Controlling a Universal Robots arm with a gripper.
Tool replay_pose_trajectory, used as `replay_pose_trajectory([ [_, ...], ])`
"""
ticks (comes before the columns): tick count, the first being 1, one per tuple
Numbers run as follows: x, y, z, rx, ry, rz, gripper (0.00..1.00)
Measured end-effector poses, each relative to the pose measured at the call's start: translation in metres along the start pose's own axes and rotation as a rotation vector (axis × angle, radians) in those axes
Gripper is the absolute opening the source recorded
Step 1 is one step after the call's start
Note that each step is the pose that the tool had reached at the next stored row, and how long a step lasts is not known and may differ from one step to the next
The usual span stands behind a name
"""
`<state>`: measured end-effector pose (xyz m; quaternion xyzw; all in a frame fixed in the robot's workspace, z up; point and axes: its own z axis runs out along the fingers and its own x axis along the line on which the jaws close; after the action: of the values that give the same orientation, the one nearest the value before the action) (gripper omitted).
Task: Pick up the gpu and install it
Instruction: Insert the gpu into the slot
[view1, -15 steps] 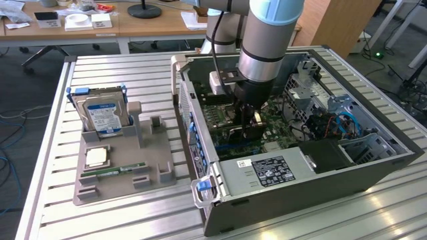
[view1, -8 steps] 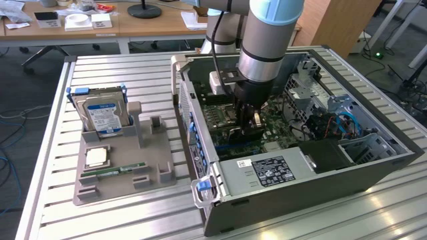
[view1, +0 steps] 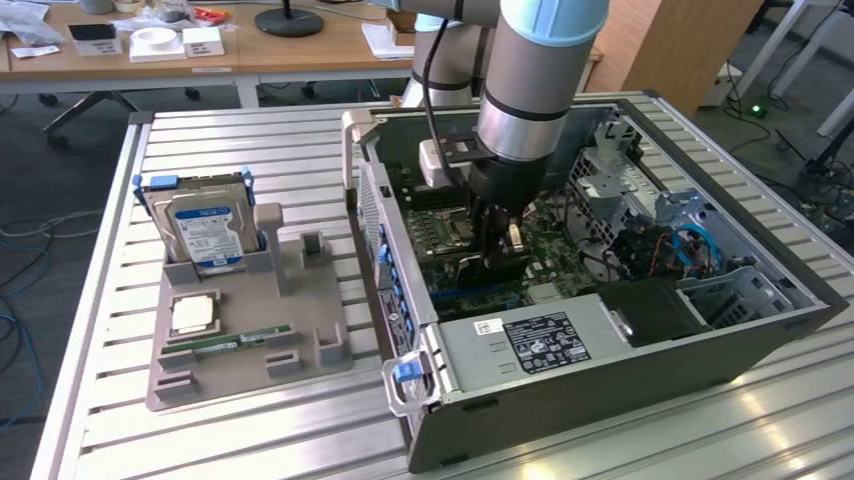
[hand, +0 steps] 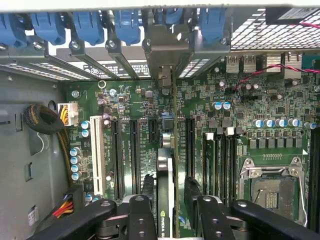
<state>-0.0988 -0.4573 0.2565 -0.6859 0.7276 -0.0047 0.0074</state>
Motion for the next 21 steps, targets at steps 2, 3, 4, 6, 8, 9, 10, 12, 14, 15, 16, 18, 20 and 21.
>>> replay_pose_trajectory([
  [2,0.0002,0.0000,-0.0001,0.0000,0.0001,0.000,0.38],
  [3,0.0006,0.0000,-0.0003,-0.0001,0.0003,0.000,0.38],
  [4,0.0008,0.0000,-0.0002,0.0000,0.0002,0.000,0.38],
  [6,0.0009,0.0000,-0.0002,0.0000,0.0000,0.000,0.38],
  [8,0.0010,-0.0001,-0.0003,0.0000,0.0002,0.000,0.38],
  [9,0.0010,-0.0001,-0.0003,-0.0001,0.0002,0.000,0.38],
  [10,0.0010,-0.0001,-0.0003,0.0000,0.0001,0.000,0.38],
  [12,0.0010,-0.0001,-0.0003,0.0000,0.0001,0.000,0.38],
  [14,0.0010,-0.0001,-0.0003,-0.0001,0.0001,0.000,0.38],
  [15,0.0010,0.0000,-0.0003,0.0000,0.0001,0.000,0.38],
  [16,0.0010,0.0000,-0.0003,0.0000,0.0001,0.000,0.38],
  [18,0.0010,0.0000,-0.0003,0.0000,0.0002,0.000,0.36],
  [20,0.0010,-0.0001,-0.0003,0.0000,0.0002,0.000,0.30],
  [21,0.0010,0.0000,-0.0003,0.0000,0.0002,0.000,0.26],
])
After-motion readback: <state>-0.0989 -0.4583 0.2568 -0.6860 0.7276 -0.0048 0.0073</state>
